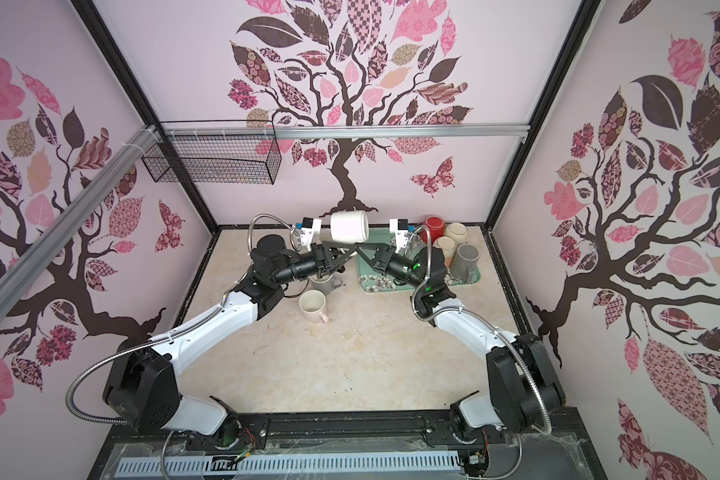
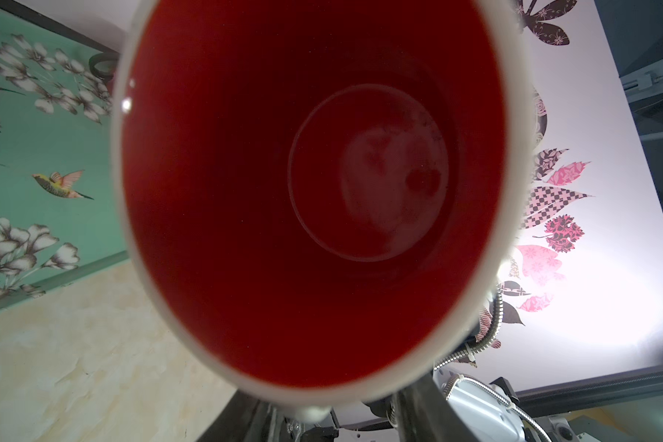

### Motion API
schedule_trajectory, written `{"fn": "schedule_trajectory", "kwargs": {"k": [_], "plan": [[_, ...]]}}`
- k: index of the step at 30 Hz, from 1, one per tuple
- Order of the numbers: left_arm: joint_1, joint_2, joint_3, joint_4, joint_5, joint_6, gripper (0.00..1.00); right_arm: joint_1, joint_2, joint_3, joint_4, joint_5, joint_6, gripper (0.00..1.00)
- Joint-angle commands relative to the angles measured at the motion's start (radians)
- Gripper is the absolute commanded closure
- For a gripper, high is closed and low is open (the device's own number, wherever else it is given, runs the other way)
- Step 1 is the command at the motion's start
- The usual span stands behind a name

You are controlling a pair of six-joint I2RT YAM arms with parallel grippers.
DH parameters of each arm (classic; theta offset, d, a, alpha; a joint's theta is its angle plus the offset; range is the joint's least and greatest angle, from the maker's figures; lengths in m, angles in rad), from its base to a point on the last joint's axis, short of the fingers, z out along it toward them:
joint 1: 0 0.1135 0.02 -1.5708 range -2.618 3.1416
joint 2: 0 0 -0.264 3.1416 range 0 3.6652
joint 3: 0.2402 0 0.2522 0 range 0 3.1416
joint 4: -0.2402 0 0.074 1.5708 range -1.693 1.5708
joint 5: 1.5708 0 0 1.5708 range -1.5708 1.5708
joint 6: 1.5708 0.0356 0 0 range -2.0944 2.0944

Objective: Turn the mug right side up
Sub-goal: 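Grip the white mug's rim with the left gripper while right gripper holds its handle, then carry the white mug beside the black mug with the left gripper, turning it upright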

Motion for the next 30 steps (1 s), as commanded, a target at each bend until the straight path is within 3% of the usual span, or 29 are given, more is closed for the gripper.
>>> {"fn": "schedule_trajectory", "kwargs": {"k": [1, 8, 13, 17, 22, 30], "plan": [[0.002, -0.043, -0.013, 0.134, -0.046, -0.031, 0.58, 0.007, -0.055, 0.01, 0.136, 0.006, 0.046, 1.0], [0.002, -0.024, -0.005, 0.146, -0.03, -0.043, 0.75, 0.014, -0.032, 0.004, 0.147, 0.002, 0.057, 1.0], [0.015, -0.031, -0.017, 0.089, -0.028, -0.018, 1.0, 0.019, -0.016, -0.001, 0.133, 0.0, 0.045, 1.0], [0.057, -0.055, -0.072, 0.143, -0.025, -0.035, 1.0, 0.018, -0.004, 0.009, 0.081, 0.0, 0.016, 0.9], [0.084, -0.073, -0.084, 0.128, 0.0, -0.001, 1.0, 0.018, 0.017, 0.032, 0.045, 0.002, -0.006, 0.65], [0.109, -0.071, -0.069, 0.04, -0.011, 0.085, 1.0, 0.018, 0.021, 0.048, -0.025, 0.002, -0.074, 0.52]]}}
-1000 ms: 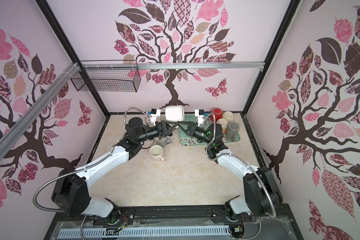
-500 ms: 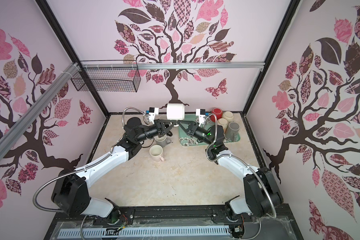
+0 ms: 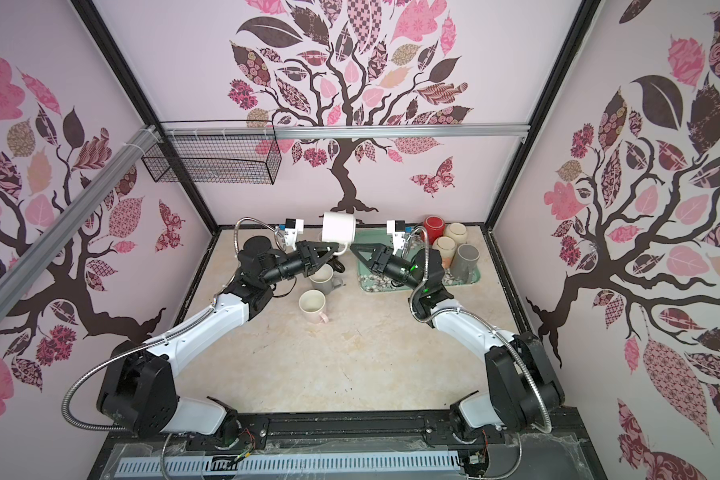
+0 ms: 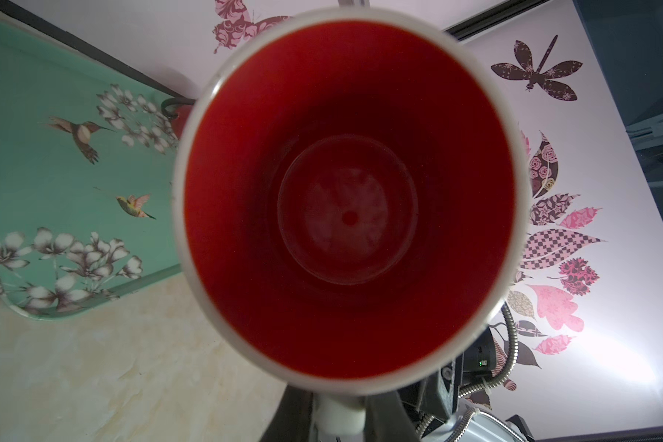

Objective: Turn the mug right side up
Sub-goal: 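Carry the white mug beside the black mug with the left gripper, turning it upright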

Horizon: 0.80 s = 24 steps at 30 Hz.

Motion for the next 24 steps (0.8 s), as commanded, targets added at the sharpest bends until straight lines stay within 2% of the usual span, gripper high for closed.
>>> {"fn": "schedule_trajectory", "kwargs": {"k": [1, 8, 15, 19, 24], "plan": [[0.001, -0.035, 0.006, 0.036, -0.006, 0.09, 1.0, -0.001, 0.003, 0.047, -0.037, -0.004, -0.059, 0.51], [0.097, -0.021, 0.11, -0.187, -0.034, 0.307, 1.0, -0.004, -0.056, 0.09, -0.291, 0.035, -0.255, 0.48], [0.218, 0.064, 0.28, -0.491, -0.12, 0.63, 1.0, -0.045, -0.103, 0.097, -0.449, 0.045, -0.371, 0.46], [0.233, 0.142, 0.388, -0.655, -0.218, 0.787, 1.0, -0.101, -0.138, 0.114, -0.587, 0.079, -0.467, 0.45], [0.233, 0.237, 0.471, -0.734, -0.323, 0.9, 1.0, -0.111, -0.135, 0.201, -0.772, 0.17, -0.615, 0.43]]}}
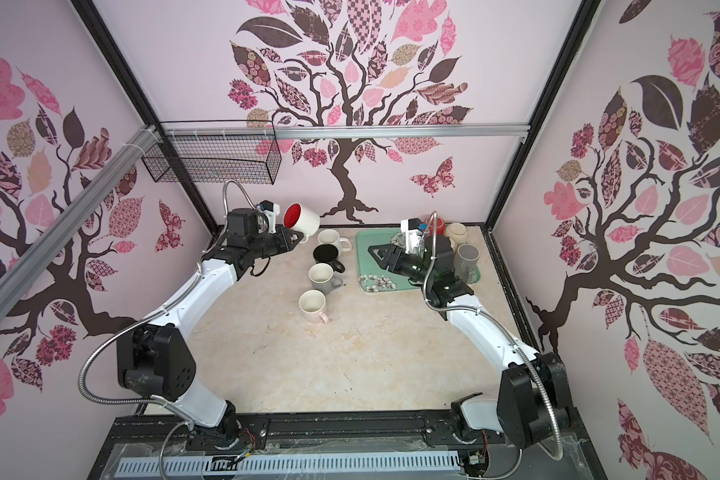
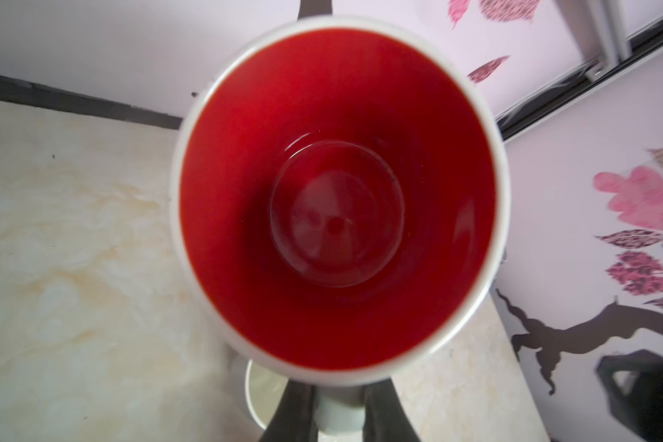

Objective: Turn the mug right side up
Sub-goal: 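Carry the white mug beside the black mug with the left gripper, turning it upright, then lower the white mug with the left gripper while right gripper returns to tray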

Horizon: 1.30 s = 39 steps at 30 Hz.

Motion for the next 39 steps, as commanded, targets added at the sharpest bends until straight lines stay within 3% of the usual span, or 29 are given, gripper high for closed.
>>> {"fn": "schedule_trajectory", "kwargs": {"k": [1, 4, 10, 13, 20, 23, 30, 39], "plan": [[-0.005, 0.037, 0.095, -0.04, -0.101, 0.17, 1.0, 0.005, -0.036, 0.083, -0.149, 0.07, -0.147, 0.43], [-0.005, 0.083, 0.123, -0.04, -0.12, 0.254, 1.0, 0.005, -0.014, 0.106, -0.196, 0.098, -0.189, 0.43], [0.026, 0.235, 0.291, -0.17, -0.007, 0.434, 1.0, 0.005, 0.052, 0.133, -0.201, 0.107, -0.201, 0.44], [0.041, 0.278, 0.341, -0.195, -0.016, 0.466, 1.0, 0.005, 0.08, 0.149, -0.199, 0.108, -0.209, 0.44], [0.12, 0.296, 0.362, -0.147, 0.112, 0.52, 1.0, 0.005, 0.124, 0.156, -0.199, 0.091, -0.21, 0.44], [0.16, 0.303, 0.36, -0.142, 0.167, 0.609, 1.0, 0.005, 0.143, 0.156, -0.193, 0.083, -0.213, 0.44], [0.194, 0.36, 0.394, -0.28, 0.164, 0.932, 1.0, 0.005, 0.188, 0.163, -0.179, 0.089, -0.189, 0.45], [0.195, 0.557, 0.621, -0.501, 0.123, 1.134, 1.0, 0.005, 0.278, 0.244, -0.203, 0.096, -0.196, 0.47]]}}
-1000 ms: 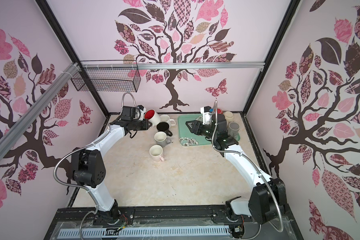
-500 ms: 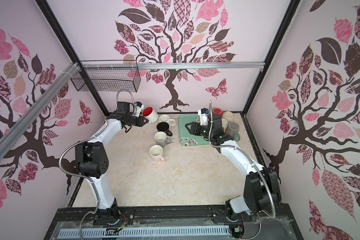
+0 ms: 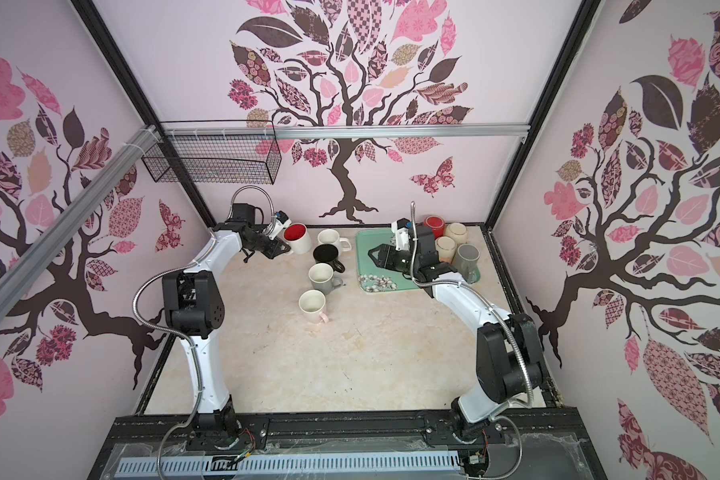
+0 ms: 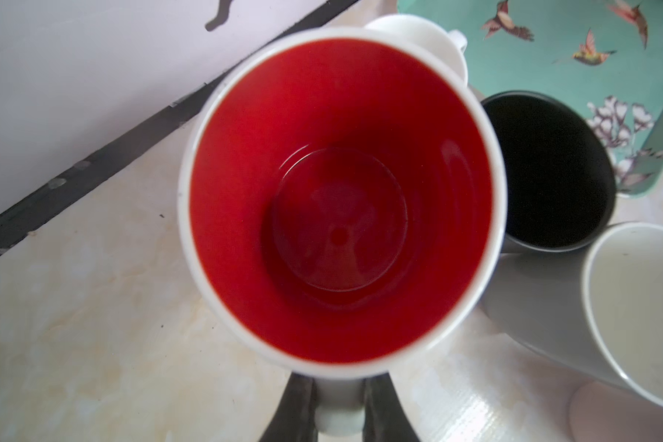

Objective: Turn the mug right side up
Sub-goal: 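Lower the white mug with the left gripper while right gripper returns to tray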

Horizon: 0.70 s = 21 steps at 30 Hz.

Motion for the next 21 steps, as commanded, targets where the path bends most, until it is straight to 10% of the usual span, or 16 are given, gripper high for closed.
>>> {"fn": "schedule_trajectory", "kwargs": {"k": [1, 21], "plan": [[0.0, 0.018, 0.098, -0.042, 0.026, 0.118, 1.0, 0.004, 0.024, 0.072, -0.013, 0.003, -0.026, 0.47], [-0.028, 0.239, 0.297, -0.186, -0.086, 0.379, 1.0, 0.006, 0.141, 0.133, -0.055, 0.038, -0.073, 0.48]]}}
